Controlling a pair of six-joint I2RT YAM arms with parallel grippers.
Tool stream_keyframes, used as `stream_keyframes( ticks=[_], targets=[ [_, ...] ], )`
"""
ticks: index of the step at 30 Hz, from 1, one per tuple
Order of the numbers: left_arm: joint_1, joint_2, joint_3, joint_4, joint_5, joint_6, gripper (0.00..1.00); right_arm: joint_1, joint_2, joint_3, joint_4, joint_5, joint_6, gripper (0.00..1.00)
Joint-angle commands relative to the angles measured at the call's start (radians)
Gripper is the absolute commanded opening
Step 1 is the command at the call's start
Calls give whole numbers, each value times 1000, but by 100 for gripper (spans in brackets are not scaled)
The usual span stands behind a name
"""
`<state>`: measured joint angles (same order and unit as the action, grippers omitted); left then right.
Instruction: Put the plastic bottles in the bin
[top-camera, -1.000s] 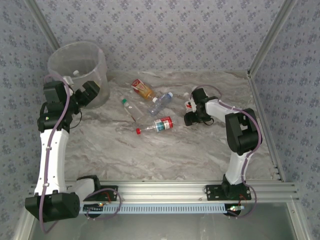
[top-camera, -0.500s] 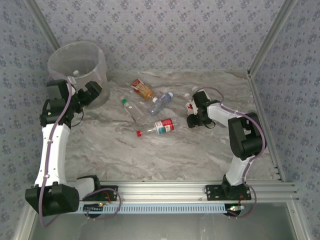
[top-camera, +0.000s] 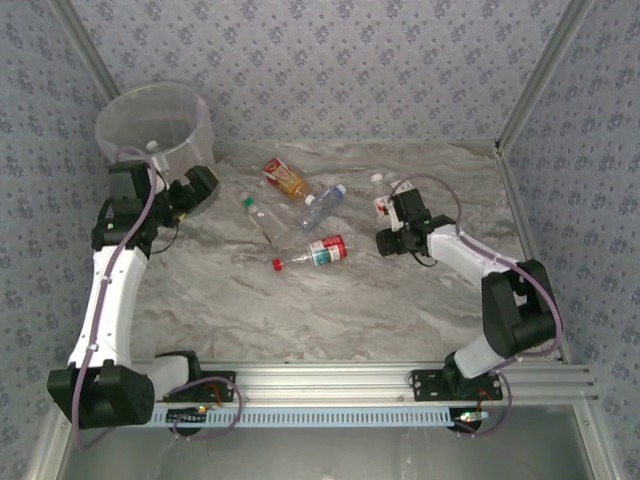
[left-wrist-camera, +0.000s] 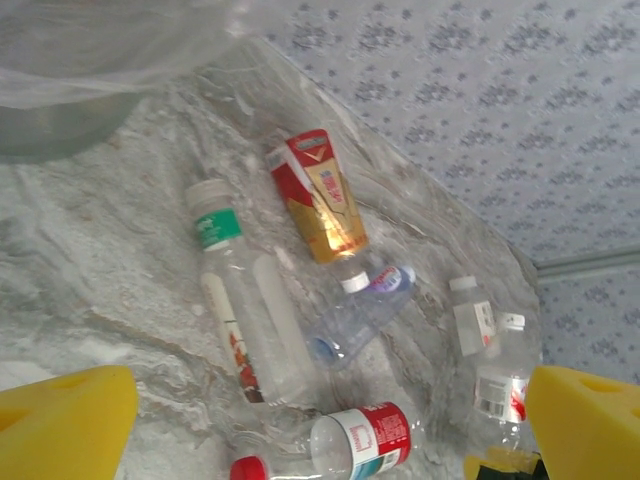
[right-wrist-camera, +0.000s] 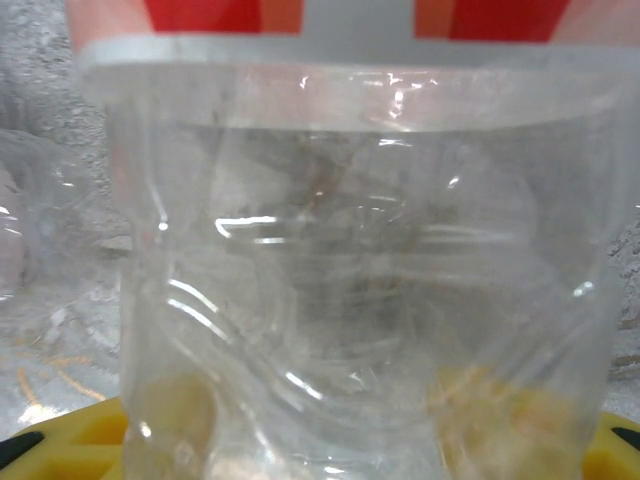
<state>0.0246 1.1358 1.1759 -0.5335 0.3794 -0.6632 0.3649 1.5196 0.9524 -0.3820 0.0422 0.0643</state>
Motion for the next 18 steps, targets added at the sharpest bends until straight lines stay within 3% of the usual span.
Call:
stream_keyframes(
  ticks=[1, 5, 9, 18],
  targets=[
    [-47, 19, 24, 52, 36, 28, 99, 21, -69, -29, 40, 15, 29, 55],
    [-105, 53, 39, 84, 73, 43, 99, 38, -127, -54, 69, -2, 51, 54],
    [-179, 95, 57, 105, 75, 61, 99, 72, -190, -76, 123, -100, 49, 54],
    [-317, 209, 115, 148, 72, 56, 100, 178, -270, -88, 146, -115, 75, 54]
  ],
)
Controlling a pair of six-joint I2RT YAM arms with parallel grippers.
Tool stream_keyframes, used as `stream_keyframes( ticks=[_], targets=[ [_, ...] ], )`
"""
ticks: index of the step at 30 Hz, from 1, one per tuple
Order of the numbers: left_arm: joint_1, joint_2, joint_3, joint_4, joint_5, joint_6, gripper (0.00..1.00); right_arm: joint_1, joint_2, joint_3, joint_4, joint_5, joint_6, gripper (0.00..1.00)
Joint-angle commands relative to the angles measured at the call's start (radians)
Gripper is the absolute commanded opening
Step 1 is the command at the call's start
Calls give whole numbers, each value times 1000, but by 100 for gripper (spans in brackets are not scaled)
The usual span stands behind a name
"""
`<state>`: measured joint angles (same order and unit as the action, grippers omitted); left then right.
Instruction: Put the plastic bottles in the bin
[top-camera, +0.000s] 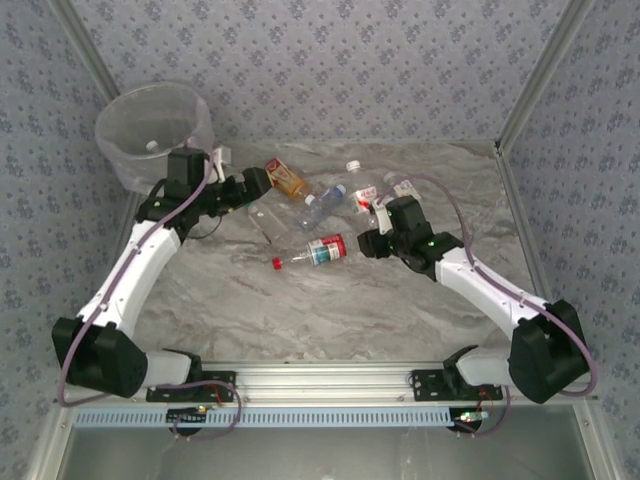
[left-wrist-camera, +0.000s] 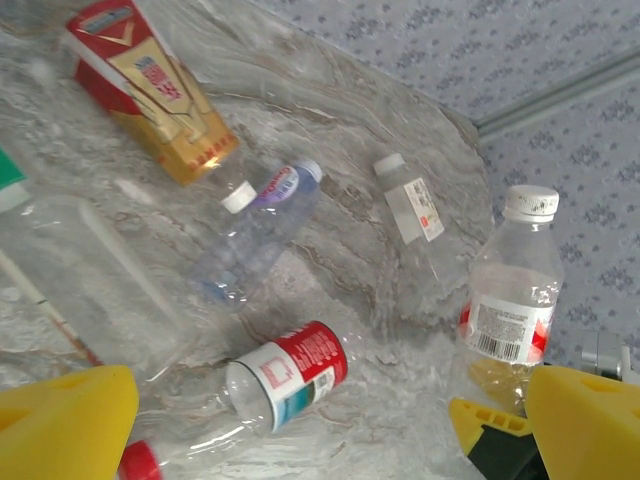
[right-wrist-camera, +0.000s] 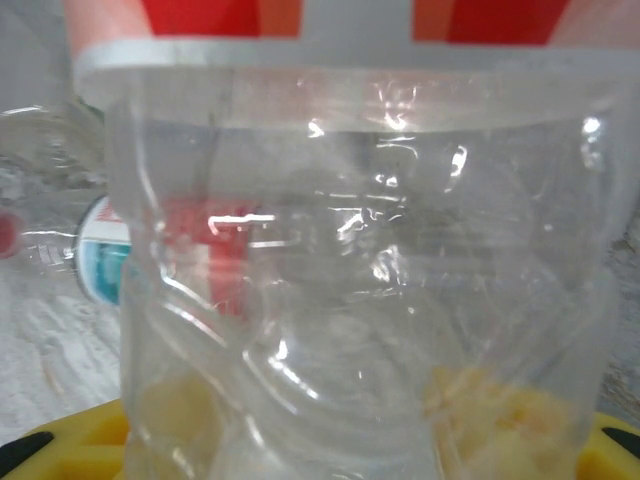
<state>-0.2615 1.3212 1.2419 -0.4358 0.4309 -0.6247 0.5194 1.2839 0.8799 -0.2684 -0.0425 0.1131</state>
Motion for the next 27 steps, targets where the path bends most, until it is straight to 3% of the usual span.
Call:
stream_keyframes(
  ticks=[1, 5, 10, 18, 22, 27],
  targets=[
    [-45, 40, 58, 55, 22, 17, 99, 34, -42, -18, 40, -44, 31, 54],
    [-100, 107, 99, 90, 64, 5, 99, 71, -61, -34, 91, -88, 47, 54],
    [-144, 186, 129, 225, 198, -54, 99, 110, -66, -45, 152, -128, 59, 54],
    [-200, 267, 228, 241, 199, -43, 99, 140, -59, -37, 188, -179, 69, 54],
    [-221, 306, 292, 194, 141, -16, 90, 157, -49, -26, 195, -172, 69, 54],
    [-233, 347, 361, 125, 100, 22, 72, 172, -41, -12, 194, -171, 62, 54]
  ],
)
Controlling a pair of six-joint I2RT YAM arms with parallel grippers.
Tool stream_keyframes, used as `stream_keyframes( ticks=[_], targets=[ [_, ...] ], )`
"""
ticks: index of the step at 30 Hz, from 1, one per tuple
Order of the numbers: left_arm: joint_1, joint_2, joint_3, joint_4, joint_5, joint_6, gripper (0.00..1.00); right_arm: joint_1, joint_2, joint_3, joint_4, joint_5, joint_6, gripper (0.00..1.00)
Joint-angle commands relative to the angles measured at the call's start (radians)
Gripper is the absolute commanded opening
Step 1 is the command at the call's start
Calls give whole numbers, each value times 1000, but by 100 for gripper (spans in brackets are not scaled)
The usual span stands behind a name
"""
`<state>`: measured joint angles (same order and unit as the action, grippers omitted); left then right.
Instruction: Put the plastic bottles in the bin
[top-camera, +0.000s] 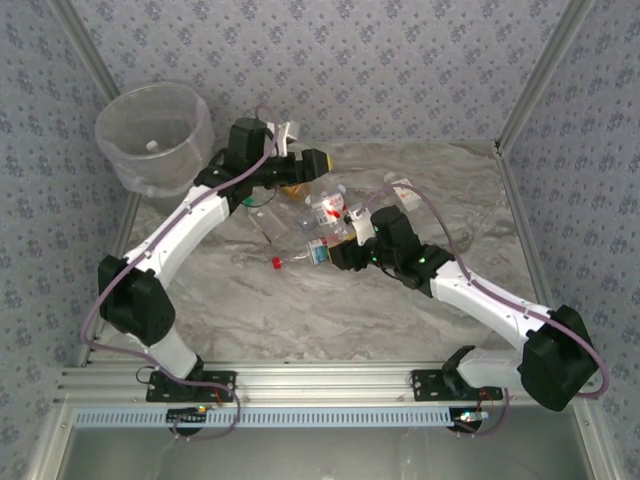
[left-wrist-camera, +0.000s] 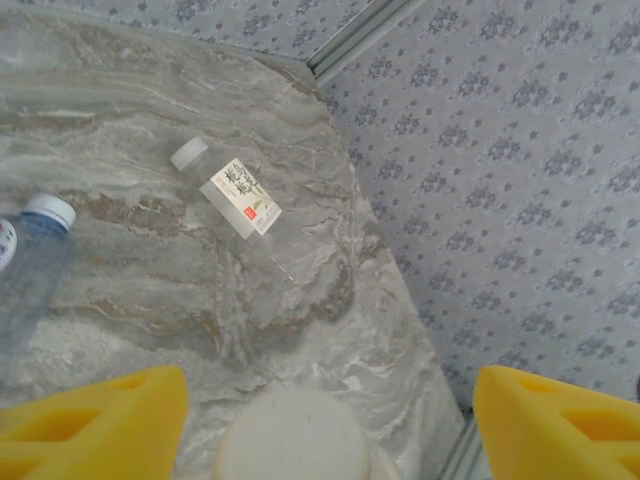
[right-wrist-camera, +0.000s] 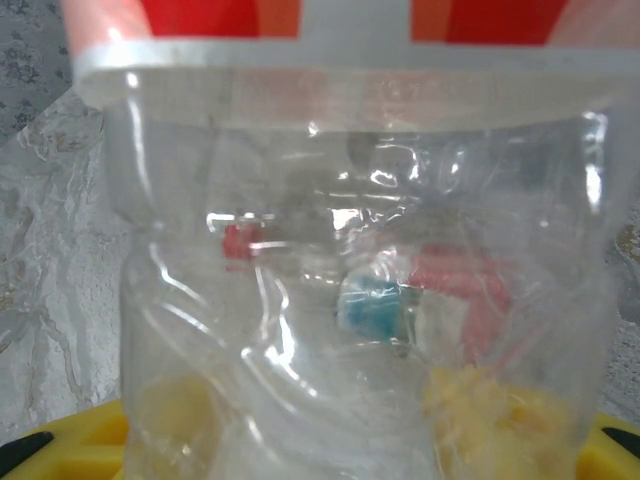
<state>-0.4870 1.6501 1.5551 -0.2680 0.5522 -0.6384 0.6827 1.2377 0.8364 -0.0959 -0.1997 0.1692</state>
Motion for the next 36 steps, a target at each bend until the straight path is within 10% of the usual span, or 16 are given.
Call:
stream_keyframes(
  ticks=[1, 25, 36],
  targets=[
    [-13, 23, 57, -52, -22, 43, 68, 11, 6, 33, 21, -14, 4, 54],
    [-35, 15, 78, -142, -71, 101, 18, 32, 21, 51, 48, -5, 13, 57],
    [-27, 15, 76, -141, -120, 87, 0, 32, 3, 53, 28, -26, -29, 82]
  ],
)
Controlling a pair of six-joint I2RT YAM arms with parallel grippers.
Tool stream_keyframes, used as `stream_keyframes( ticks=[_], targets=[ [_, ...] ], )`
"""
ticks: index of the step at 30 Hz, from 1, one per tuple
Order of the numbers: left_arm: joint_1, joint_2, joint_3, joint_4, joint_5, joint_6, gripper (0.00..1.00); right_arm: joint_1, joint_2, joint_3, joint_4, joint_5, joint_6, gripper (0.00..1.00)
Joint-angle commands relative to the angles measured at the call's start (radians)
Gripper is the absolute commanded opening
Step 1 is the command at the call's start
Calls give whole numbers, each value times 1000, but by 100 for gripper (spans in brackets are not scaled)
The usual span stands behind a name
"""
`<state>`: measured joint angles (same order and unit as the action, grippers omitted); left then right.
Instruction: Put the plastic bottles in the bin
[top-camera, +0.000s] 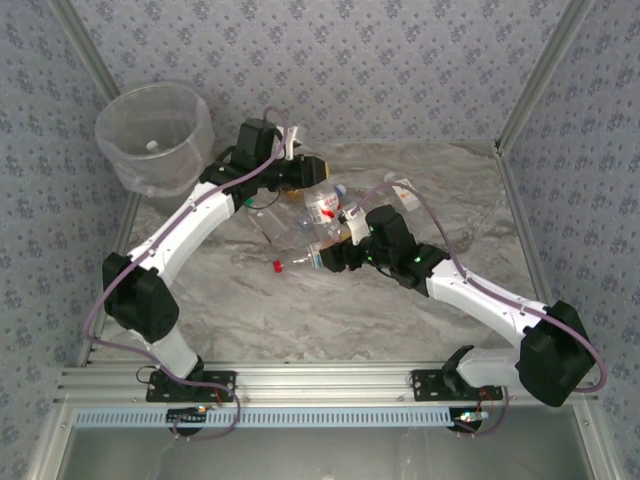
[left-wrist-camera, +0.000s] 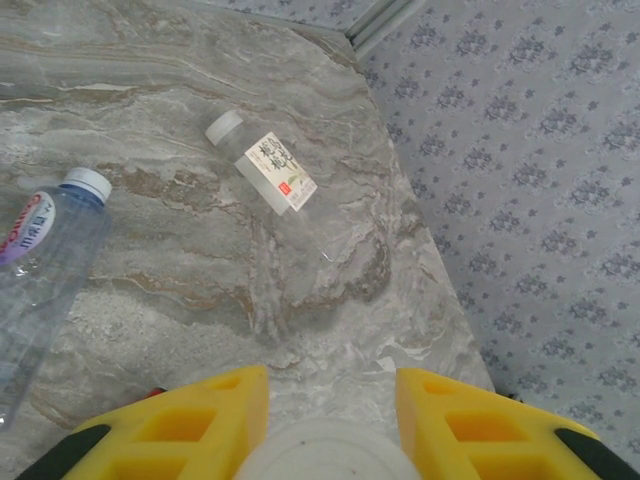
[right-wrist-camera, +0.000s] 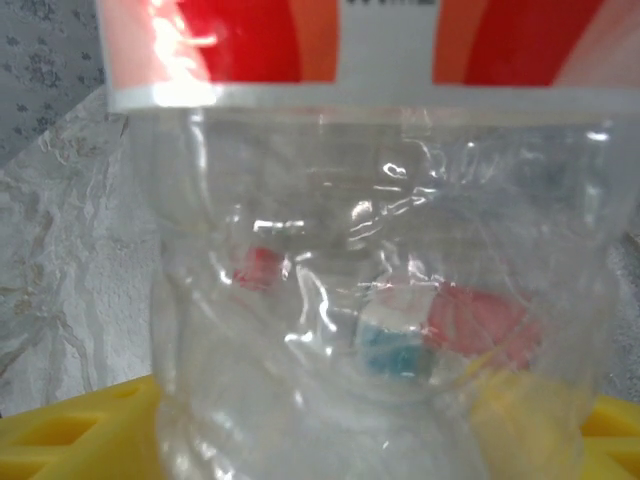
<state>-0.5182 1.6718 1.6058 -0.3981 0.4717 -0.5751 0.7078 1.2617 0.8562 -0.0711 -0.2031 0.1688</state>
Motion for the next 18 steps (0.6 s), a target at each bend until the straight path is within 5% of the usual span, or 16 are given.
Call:
stream_keyframes(
  ticks=[1, 3, 18],
  targets=[
    [7, -7, 24, -12, -50, 20, 0, 6, -32, 29, 4, -19, -40, 87],
    [16, -10, 18, -11, -62, 9, 0, 7, -57, 19, 1, -5, -66, 99],
    [85, -93, -46, -19, -201, -5, 0, -22, -229, -102, 85, 265, -8, 100]
  ],
)
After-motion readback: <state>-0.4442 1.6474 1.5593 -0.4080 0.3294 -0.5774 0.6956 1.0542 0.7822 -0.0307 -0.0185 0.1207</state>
